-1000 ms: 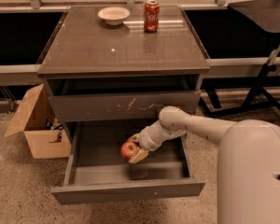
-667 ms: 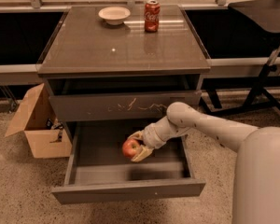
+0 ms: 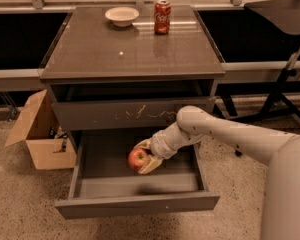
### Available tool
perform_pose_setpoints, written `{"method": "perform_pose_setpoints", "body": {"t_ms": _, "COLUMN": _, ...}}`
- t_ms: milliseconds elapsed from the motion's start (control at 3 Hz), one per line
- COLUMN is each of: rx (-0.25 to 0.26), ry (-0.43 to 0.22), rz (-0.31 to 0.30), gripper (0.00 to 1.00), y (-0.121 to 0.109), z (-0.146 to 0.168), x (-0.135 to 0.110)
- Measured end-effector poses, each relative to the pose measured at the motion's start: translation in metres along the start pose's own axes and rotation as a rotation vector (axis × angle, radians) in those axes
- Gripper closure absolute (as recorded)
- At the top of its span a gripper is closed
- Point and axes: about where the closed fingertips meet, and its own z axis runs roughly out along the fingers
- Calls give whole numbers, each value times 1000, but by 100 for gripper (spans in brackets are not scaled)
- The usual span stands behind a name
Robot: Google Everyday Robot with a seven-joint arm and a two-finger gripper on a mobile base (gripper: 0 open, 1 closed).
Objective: Pick apple from middle drawer and place on counter
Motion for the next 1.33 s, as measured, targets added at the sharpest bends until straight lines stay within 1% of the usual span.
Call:
{"method": "perform_pose_setpoints", "body": {"t_ms": 333, "rx": 34, "ry": -44, "rz": -50, "gripper": 100, "y": 13, "z": -33, "x": -35}}
{"method": "perform_pose_setpoints", "body": {"t_ms": 667, "rx": 78, "ry": -105, "rz": -90, "gripper": 100, "y": 27, "z": -81, "x": -66}}
{"method": "perform_pose_setpoints", "body": {"t_ms": 1000, "rx": 78, "ry": -105, "rz": -90, "gripper": 100, "y": 28, "z": -81, "x": -66}}
{"method": "perform_pose_setpoints", "body": {"t_ms": 1333, "rx": 90, "ry": -135, "rz": -90, "gripper": 100, "y": 26, "z": -102, "x": -90}}
